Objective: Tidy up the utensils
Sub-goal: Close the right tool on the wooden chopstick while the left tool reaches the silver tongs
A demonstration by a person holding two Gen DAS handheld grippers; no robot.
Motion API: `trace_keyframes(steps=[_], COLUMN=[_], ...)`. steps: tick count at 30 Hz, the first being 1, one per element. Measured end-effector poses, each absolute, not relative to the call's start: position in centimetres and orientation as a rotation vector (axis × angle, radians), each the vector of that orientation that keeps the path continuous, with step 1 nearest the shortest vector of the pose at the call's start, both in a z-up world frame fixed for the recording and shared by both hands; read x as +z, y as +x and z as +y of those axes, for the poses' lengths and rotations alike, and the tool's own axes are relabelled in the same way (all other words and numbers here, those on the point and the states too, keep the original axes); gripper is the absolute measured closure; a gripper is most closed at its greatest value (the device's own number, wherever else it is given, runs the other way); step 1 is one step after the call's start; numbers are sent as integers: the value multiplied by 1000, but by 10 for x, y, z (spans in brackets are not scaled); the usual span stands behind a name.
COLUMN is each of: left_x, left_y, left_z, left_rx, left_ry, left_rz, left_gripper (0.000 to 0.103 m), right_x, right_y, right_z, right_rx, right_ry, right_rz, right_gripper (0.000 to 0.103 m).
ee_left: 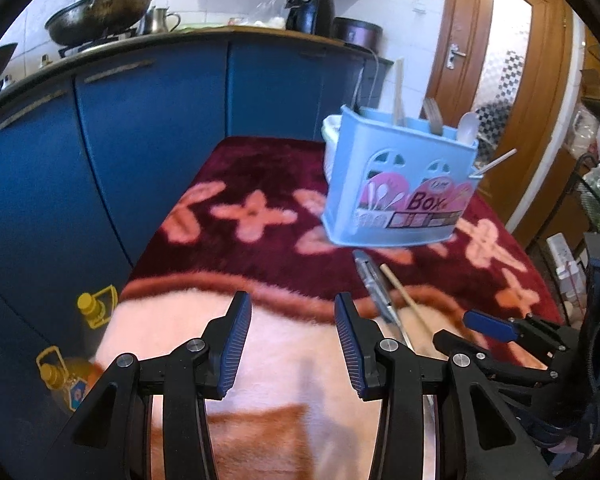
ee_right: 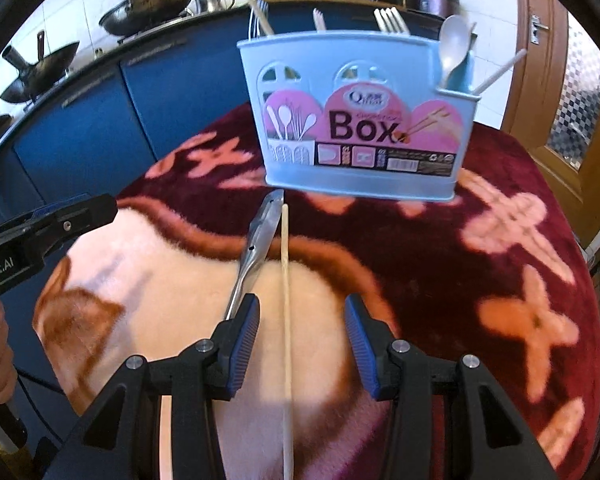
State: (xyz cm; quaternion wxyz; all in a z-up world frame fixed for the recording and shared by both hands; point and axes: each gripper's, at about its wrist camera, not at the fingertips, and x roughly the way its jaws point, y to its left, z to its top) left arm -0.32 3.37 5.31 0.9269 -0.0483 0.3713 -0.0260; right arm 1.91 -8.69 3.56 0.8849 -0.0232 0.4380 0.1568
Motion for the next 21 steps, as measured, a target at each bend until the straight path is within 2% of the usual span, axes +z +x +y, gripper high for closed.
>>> trace_keyframes(steps=[5,14,19,21], left_x=[37,25,23,23], left_y=[4,12,14,14], left_z=[37,38,38,37], left_rx=[-51,-55,-61,-62], left_ry=[-126,-144,-151,-147], left_rz=[799,828,836,836], left_gripper=[59,58,58,58], right_x=[25,21,22,24], right_y=[33,52,53,55], right_z=[-83,-73,-77,-81], right_rx=[353,371,367,365], right_ry=[-69,-129,-116,-90], right_rz=[975,1010,1011,1012], right_gripper=[55,65,80,94])
